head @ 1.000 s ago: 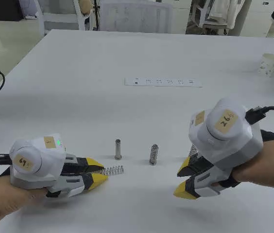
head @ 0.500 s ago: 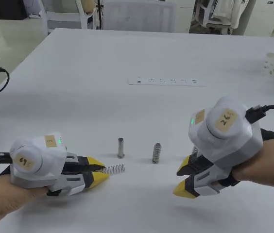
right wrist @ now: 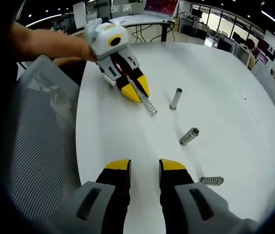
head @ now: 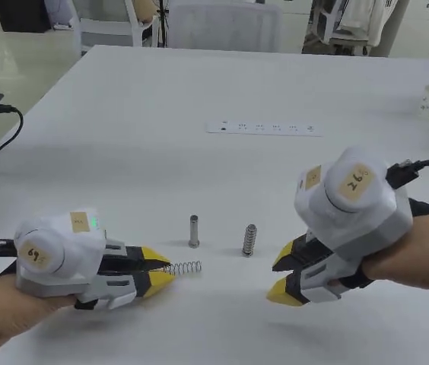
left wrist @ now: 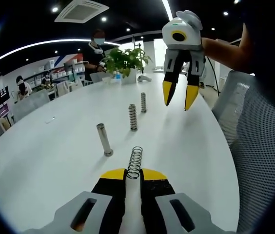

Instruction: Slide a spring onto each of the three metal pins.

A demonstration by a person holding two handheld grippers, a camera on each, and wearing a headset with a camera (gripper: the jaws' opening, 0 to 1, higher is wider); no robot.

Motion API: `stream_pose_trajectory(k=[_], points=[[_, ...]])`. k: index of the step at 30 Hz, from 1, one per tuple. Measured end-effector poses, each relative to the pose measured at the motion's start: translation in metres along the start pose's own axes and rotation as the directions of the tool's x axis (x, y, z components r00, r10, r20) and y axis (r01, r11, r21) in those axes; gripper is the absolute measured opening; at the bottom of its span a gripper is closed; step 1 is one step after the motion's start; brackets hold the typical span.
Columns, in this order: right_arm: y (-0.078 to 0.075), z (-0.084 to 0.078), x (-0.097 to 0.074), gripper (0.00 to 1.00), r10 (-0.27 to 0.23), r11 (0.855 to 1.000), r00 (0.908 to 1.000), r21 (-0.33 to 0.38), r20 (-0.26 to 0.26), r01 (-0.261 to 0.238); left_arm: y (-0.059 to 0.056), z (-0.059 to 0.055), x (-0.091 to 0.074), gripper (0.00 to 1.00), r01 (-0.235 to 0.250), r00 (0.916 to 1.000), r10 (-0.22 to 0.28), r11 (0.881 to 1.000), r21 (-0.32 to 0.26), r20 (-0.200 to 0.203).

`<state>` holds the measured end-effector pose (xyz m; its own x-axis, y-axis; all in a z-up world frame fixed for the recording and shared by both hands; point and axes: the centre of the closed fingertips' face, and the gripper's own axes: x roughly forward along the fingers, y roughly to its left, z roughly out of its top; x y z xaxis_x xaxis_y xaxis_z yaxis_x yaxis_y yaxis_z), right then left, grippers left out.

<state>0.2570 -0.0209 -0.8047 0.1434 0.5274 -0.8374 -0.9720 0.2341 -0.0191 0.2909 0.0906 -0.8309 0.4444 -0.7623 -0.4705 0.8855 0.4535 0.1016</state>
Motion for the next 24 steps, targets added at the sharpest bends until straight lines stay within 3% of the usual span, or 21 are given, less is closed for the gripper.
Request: stream_pose_trajectory(k=[9,24], points=[[0.004,0.013,0.001,0.21,0.010,1.000,0.9997,-0.024,0.023,-0.010,-0.013,0.018,-0.006,0.02,0.024,0.9990,-0.025,0.999,0.026,0.037],[0.009,0.036,0.002,0.21,0.025,0.998,0.9974,-0.065,0.067,-0.021,-0.041,0.068,-0.016,0.02,0.066,0.9886,-0.081,0.991,0.115,0.127]])
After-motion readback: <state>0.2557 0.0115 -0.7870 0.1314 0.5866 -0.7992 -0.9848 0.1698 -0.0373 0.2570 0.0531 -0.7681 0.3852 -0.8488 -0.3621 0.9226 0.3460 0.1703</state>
